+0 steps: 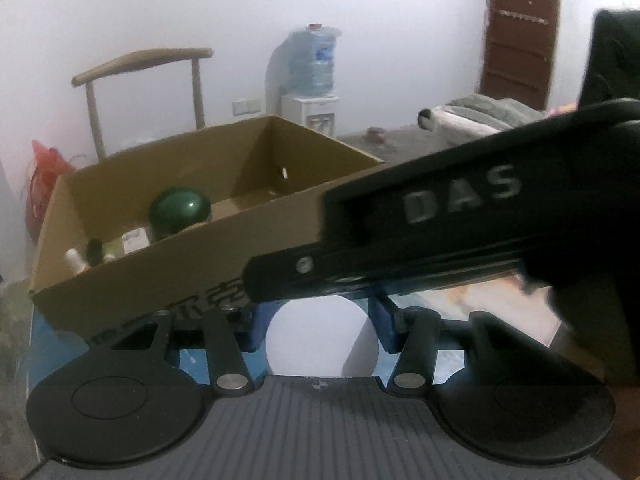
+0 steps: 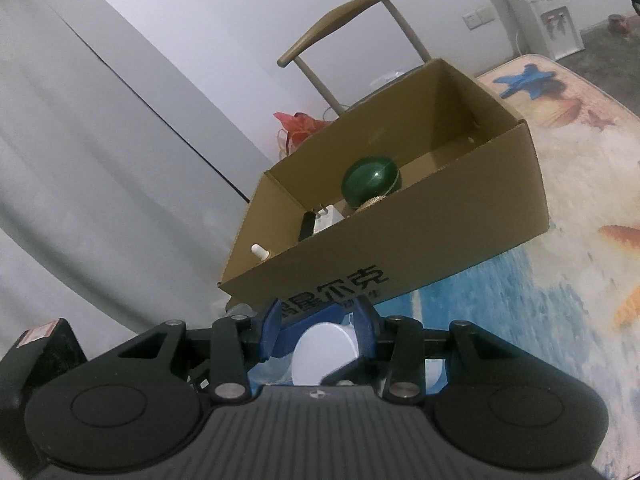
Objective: Organize rigid objects
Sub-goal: 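Close the right gripper on the white pill bottle's cap and lift it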
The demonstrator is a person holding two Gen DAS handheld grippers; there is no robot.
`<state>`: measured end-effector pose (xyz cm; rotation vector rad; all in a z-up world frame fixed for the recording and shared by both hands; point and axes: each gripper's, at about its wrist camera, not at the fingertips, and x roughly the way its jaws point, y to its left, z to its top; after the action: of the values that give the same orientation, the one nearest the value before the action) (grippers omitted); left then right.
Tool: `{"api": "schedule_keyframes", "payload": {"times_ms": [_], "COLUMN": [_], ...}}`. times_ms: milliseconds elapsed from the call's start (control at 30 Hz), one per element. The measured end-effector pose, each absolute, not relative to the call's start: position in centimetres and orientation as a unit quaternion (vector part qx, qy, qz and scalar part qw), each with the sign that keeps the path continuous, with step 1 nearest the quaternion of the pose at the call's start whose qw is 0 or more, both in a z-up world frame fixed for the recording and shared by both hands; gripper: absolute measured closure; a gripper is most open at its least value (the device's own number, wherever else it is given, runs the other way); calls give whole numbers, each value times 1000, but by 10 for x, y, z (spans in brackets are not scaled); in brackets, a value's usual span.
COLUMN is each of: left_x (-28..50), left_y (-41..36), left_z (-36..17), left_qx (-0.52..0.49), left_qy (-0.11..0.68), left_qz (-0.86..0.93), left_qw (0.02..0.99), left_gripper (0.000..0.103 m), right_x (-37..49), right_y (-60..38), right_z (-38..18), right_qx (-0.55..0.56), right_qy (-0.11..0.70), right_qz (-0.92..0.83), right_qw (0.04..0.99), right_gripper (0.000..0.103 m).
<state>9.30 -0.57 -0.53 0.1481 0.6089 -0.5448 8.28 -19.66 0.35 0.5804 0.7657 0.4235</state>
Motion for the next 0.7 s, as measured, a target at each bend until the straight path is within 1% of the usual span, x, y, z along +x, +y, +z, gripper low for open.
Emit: {"api": "schedule_keyframes", "payload": {"times_ms": [400,600,700], "left_x": [100,102,101], "left_y": [-9,-8,-6], "left_z": [-10,-12,-13], "left_qx": [82,88,89], "left_qy": [294,291,290], "left_qz": [-243,-236,-233], "left_qw": [921,923,924], "left_gripper": [50,46,43], "right_x": [84,85,85], "right_y": [-214,-218,-218], "right_z": [0,1,0], "right_qx": [291,291,293], "right_qy": [360,359,363], "right_qz": [186,183,183], "right_qw": [867,868,865], "right_gripper": [60,59,59]}}
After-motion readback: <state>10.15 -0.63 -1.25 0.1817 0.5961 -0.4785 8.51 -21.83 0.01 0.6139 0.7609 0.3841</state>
